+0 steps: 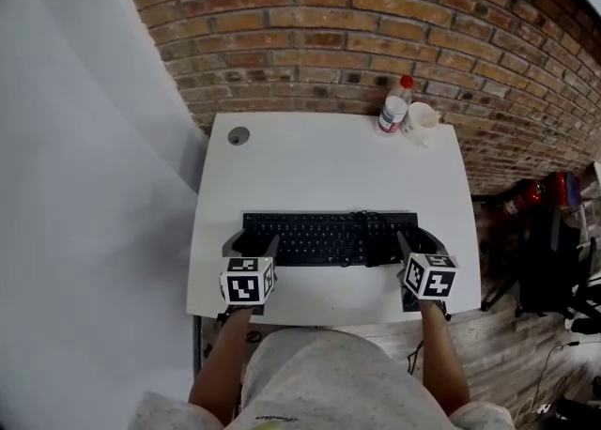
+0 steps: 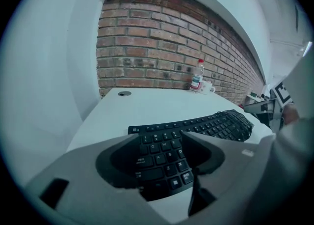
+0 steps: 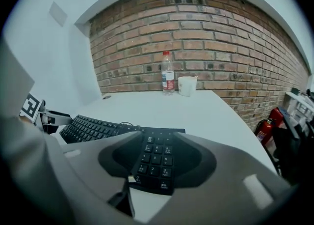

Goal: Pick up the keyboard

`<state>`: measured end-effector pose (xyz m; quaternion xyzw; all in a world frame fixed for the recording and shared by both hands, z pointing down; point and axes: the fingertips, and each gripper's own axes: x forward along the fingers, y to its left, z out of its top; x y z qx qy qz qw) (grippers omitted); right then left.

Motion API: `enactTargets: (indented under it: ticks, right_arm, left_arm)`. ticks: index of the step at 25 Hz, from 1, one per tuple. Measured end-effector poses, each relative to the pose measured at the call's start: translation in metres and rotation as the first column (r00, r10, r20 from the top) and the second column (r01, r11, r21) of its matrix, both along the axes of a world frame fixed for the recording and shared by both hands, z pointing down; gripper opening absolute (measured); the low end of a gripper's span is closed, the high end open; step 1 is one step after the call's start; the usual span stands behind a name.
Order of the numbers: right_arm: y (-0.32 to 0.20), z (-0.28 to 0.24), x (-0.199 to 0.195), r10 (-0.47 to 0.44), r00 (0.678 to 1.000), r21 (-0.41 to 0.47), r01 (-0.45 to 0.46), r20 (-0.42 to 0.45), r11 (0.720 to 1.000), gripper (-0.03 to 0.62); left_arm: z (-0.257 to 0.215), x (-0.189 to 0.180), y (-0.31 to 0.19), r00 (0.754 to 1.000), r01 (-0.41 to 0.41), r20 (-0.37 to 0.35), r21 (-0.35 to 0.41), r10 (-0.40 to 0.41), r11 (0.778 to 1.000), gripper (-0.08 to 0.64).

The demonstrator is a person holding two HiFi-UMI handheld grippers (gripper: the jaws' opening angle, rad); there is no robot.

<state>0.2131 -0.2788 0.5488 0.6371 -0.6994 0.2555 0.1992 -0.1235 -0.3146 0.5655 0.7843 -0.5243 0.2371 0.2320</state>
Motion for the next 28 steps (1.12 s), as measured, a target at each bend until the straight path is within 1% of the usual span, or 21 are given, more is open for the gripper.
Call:
enactTargets:
  ticks: [4,7,11,15,20,24,28]
  right_arm:
    - [-0.009,0.009,0.004,0.027,1.0,-0.021,-0.028,-0.013,0.999,0.239]
    - [-0.012,0.018,0.008,0.038,0.999,-0.034,-0.038,-0.003,0.999,0.262]
    - [-0.016,0.027,0.012,0.04,0.999,-0.053,-0.04,0.004,0.998,0.3]
    - [-0.019,0.03,0.015,0.031,0.999,-0.053,-0.029,0.023,0.998,0.334]
    - [-0.023,0.039,0.018,0.031,0.997,-0.071,-0.026,0.069,0.997,0.386]
    - [-0.027,0.044,0.02,0.03,0.996,-0.08,-0.023,0.085,0.997,0.393]
    - [-0.03,0.05,0.018,0.026,0.986,-0.092,-0.011,0.164,0.996,0.388]
  left_arm:
    - [0.005,-0.012,-0.012,1.0,0.02,-0.007,-0.001,-0.02,1.0,0.309]
    - [0.014,-0.013,-0.014,1.0,0.019,-0.006,-0.021,-0.019,1.0,0.371]
    - [0.019,-0.011,-0.015,0.999,0.029,-0.038,-0.05,-0.031,0.998,0.414]
    - [0.025,-0.008,-0.014,0.999,0.032,-0.04,-0.065,-0.035,0.997,0.434]
    - [0.031,-0.006,-0.016,0.995,0.063,-0.074,-0.089,-0.069,0.994,0.44]
    - [0.033,-0.006,-0.018,0.991,0.082,-0.093,-0.101,-0.092,0.991,0.445]
    - [0.037,-0.004,-0.018,0.985,0.101,-0.126,-0.121,-0.116,0.988,0.444]
